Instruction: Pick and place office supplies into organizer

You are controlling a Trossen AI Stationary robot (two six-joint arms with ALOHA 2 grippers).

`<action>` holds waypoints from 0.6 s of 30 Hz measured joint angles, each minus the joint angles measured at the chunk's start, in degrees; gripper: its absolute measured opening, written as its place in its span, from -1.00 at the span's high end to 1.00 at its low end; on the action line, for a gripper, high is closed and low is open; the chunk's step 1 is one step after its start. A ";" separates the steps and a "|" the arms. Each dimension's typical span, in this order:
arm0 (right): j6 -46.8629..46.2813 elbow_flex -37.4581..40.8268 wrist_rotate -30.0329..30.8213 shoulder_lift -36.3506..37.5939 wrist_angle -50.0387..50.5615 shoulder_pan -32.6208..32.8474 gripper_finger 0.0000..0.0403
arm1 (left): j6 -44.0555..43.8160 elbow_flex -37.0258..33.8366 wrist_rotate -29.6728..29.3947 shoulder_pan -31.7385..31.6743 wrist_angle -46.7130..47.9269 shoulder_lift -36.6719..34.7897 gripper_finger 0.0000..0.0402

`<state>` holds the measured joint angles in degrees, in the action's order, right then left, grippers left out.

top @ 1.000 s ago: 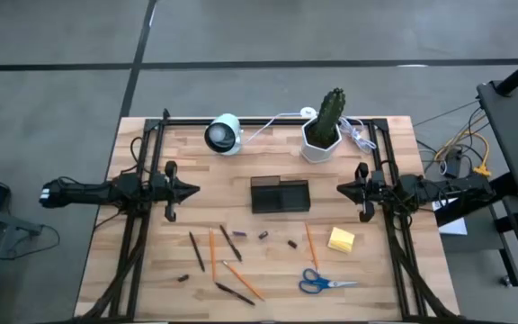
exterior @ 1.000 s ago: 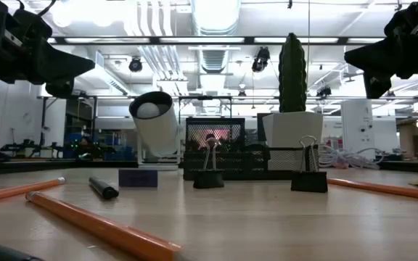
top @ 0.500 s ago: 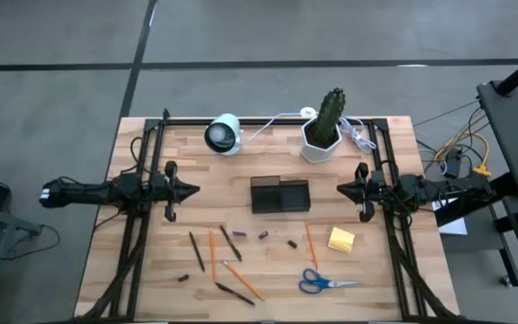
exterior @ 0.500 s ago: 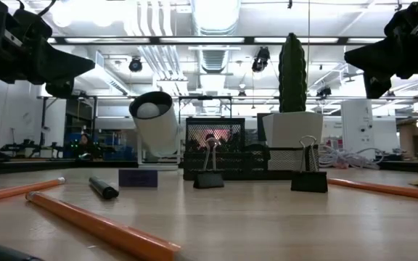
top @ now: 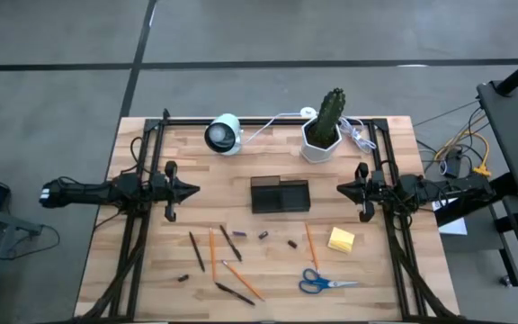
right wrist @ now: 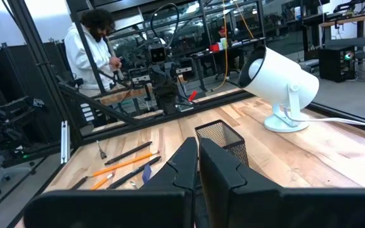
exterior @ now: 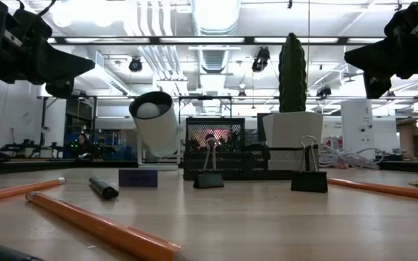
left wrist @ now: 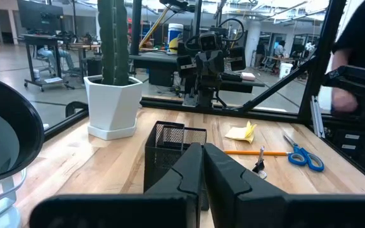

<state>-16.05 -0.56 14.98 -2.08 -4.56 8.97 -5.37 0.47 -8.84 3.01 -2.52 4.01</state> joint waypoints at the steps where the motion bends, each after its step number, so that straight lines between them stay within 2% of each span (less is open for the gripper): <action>1: 0.00 0.00 -0.01 0.00 -0.02 0.00 0.96 | 0.00 0.00 0.00 0.00 0.02 -0.02 1.00; 18: -0.01 0.00 -0.02 0.01 0.00 0.01 0.96 | 0.02 -0.01 0.00 0.00 0.01 -0.01 1.00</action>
<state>-16.06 -0.56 14.96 -2.08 -4.56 8.98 -5.35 0.45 -8.84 3.01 -2.52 4.00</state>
